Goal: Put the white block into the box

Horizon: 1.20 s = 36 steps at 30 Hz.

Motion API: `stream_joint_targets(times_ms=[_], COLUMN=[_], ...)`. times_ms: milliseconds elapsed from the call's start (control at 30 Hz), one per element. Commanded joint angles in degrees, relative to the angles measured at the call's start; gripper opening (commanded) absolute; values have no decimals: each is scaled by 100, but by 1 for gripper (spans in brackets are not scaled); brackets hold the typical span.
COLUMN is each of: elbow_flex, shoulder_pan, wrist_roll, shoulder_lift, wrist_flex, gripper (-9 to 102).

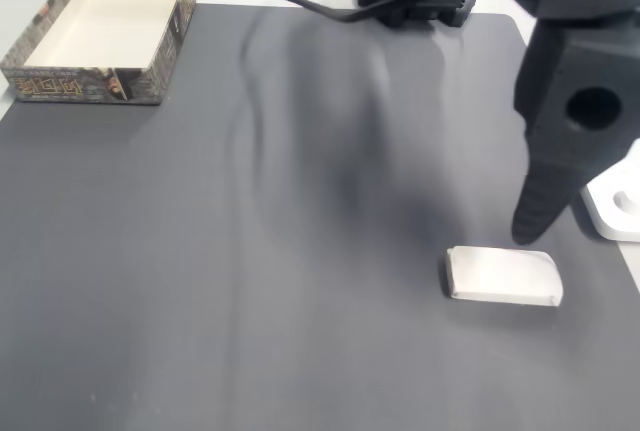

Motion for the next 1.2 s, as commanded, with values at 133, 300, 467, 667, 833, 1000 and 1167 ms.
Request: stream_joint_targets(times_ms=[133, 300, 467, 667, 833, 1000, 1167], elbow_flex=[-413, -448, -519, -659, -782, -1178, -1767], shoulder_pan=[132, 141, 149, 158, 176, 176, 141], wrist_roll=[598, 870, 1134, 1222, 1266, 1266, 1248], shoulder_lift=[97, 70, 18, -97, -132, -369, -721], wrist_flex=[123, 123, 123, 316, 624, 1002, 1204], gripper=[-2, -2, -2, -2, 4, 5, 5])
